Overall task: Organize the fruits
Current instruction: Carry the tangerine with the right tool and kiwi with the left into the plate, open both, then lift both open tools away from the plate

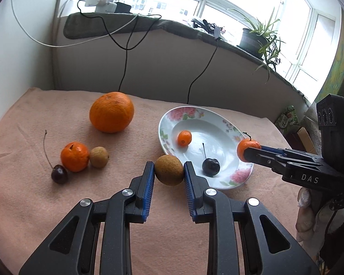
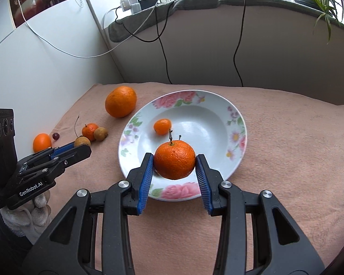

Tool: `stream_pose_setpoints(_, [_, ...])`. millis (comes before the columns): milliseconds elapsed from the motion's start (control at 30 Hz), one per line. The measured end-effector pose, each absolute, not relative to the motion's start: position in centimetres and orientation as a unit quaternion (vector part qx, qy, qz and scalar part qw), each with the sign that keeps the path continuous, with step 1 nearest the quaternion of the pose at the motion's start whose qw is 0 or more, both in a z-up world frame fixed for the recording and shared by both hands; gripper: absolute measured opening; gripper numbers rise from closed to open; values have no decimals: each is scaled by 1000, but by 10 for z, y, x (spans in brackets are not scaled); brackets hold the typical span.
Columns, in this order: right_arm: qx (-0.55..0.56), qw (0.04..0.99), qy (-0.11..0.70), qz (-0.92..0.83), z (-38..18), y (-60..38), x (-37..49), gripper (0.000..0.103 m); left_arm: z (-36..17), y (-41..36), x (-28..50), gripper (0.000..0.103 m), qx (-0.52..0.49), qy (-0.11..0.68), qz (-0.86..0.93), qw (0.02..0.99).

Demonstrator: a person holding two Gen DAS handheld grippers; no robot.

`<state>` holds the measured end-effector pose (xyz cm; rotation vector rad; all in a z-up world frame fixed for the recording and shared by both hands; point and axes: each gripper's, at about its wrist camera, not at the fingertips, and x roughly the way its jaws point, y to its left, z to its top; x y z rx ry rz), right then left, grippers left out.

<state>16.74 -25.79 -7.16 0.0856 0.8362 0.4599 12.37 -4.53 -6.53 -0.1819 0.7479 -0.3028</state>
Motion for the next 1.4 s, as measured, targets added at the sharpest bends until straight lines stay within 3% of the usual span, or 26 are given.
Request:
stream_pose_setpoints(1000, [4, 892, 405, 201, -80, -265, 172, 40, -72, -86, 147, 25, -54, 387, -171, 904])
stream_pose_setpoints(1100, [-3, 892, 407, 197, -81, -263, 174, 40, -71, -85, 147, 39, -52, 385, -169, 906])
stream_pose_setpoints(1133, [-4, 893, 407, 194, -81, -263, 174, 41, -70, -85, 147, 43, -53, 384, -169, 906])
stream_pose_setpoints(1233, [1, 899, 396, 188, -77, -266, 172, 73, -70, -84, 146, 43, -54, 384, -169, 906])
stream_pose_setpoints(1400, [7, 906, 383, 182, -69, -270, 170, 76, -70, -83, 143, 57, -53, 382, -167, 908])
